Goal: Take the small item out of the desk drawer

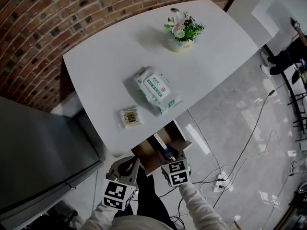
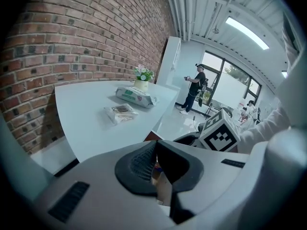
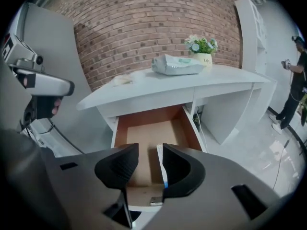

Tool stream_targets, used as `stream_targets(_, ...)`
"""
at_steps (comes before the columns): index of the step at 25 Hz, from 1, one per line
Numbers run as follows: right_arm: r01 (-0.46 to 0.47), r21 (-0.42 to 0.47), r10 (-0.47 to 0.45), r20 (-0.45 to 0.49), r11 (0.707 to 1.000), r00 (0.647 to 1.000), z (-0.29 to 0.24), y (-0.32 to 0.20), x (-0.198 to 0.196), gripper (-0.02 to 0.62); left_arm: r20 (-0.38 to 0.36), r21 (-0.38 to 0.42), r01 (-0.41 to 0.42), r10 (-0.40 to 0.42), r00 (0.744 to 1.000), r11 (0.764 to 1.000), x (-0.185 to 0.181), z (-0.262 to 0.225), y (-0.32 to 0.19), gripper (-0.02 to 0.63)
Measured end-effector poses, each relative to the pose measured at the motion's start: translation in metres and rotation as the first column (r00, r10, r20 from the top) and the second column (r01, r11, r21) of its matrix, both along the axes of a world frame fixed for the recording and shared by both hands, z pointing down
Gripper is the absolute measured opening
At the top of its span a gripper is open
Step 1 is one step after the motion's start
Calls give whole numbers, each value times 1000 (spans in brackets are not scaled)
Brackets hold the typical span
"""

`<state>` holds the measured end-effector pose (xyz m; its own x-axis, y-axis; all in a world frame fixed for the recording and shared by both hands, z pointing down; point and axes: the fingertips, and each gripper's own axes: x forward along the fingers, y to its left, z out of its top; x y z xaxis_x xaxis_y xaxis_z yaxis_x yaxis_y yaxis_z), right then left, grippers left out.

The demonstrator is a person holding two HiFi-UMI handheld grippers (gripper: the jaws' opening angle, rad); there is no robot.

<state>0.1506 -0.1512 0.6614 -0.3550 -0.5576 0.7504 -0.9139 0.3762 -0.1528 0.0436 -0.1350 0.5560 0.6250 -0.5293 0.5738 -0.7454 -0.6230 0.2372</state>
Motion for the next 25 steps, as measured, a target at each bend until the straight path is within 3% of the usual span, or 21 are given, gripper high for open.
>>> stream_targets(13,119,-151,-136,-108,981,985,72,-19,1,179,11,-38,47,-47,999,998,6,21,-1,18)
stream_targets(25,141,-245,-185,-170,959,968,113,-26,-4,183,29,-58,65,-64,998,996,0,35,4,18)
